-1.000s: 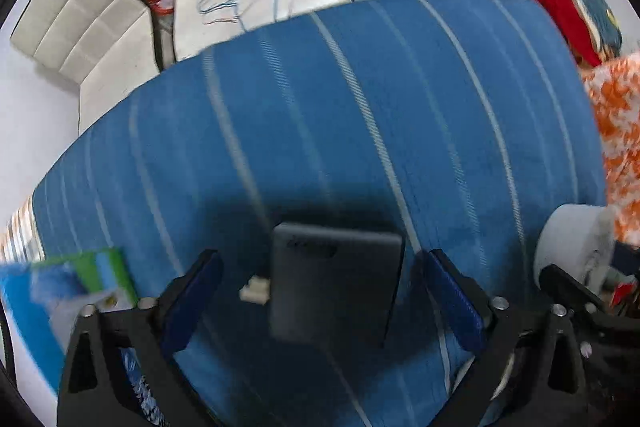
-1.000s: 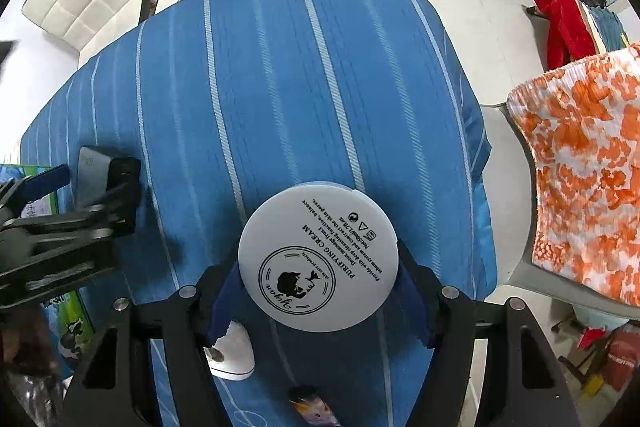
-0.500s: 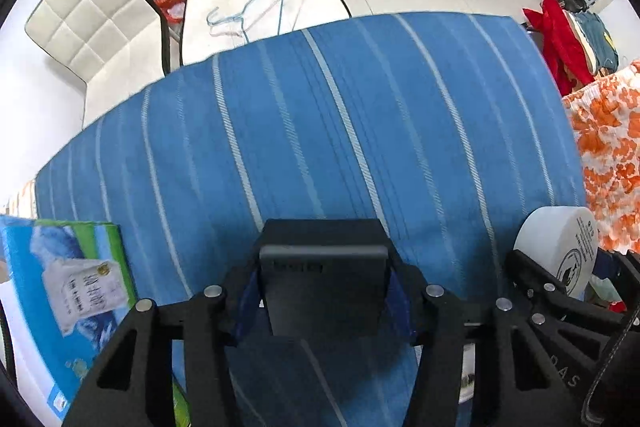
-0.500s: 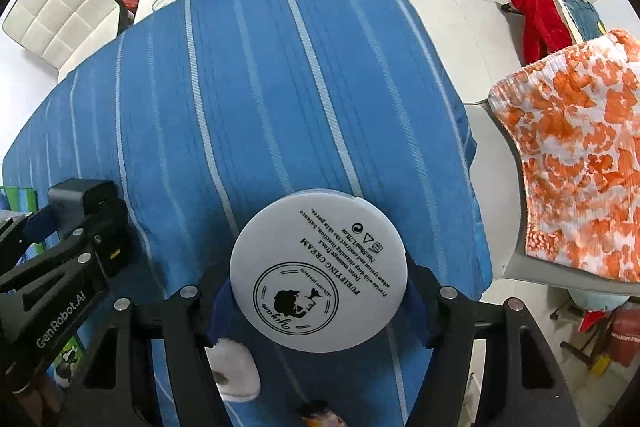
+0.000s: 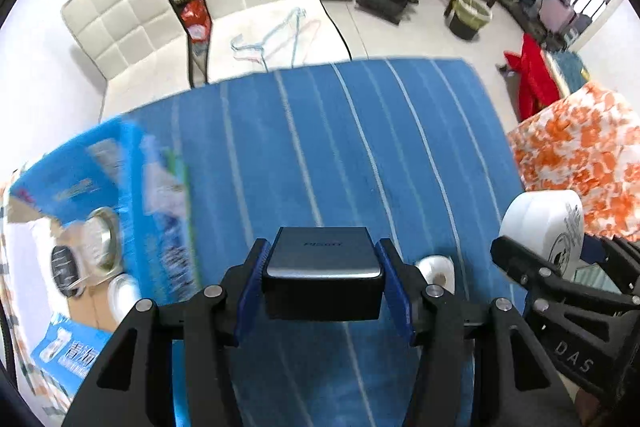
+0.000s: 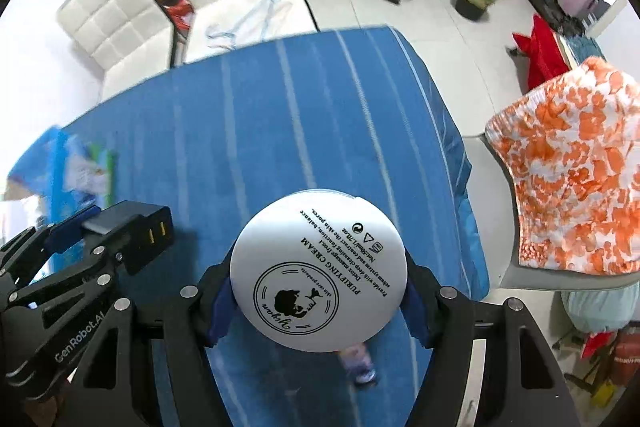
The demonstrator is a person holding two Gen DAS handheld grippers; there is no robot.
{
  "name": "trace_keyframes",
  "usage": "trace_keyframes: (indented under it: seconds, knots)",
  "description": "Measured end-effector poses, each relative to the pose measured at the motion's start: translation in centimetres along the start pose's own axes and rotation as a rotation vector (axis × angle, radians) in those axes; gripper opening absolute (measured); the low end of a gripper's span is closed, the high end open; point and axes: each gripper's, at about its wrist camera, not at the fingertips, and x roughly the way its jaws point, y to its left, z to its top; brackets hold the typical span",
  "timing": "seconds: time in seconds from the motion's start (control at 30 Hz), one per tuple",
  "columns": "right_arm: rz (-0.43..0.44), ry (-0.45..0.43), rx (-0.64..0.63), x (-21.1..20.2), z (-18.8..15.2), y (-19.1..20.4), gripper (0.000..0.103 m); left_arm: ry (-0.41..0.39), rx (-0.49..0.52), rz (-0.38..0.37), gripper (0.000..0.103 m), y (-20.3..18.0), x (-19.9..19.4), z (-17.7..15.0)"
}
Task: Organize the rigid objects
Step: 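Lift the charger with the left tool while the right tool carries the cream jar toward the blue box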
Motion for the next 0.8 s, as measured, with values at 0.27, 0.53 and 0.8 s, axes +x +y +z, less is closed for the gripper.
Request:
trace_keyframes:
  seconds: [0.27, 0.53, 0.8]
  knots:
    - [0.038, -0.076, -0.066, -7.6, -4.9, 6.8, 0.070, -0.102, 0.005, -0.006, 0.051, 6.1, -7.8, -3.8]
    - [0.086, -0.137, -0.104, -13.5, -8.4, 15.4, 0.070, -0.176, -0.021, 0.026, 0.051, 13.4, -14.0, -6.8]
    - [0.128, -0.174, -0.144, -16.2, -10.2, 23.4, 0.070, -0.222, -0.074, 0.069, 0.051, 20.5, -17.5, -8.8]
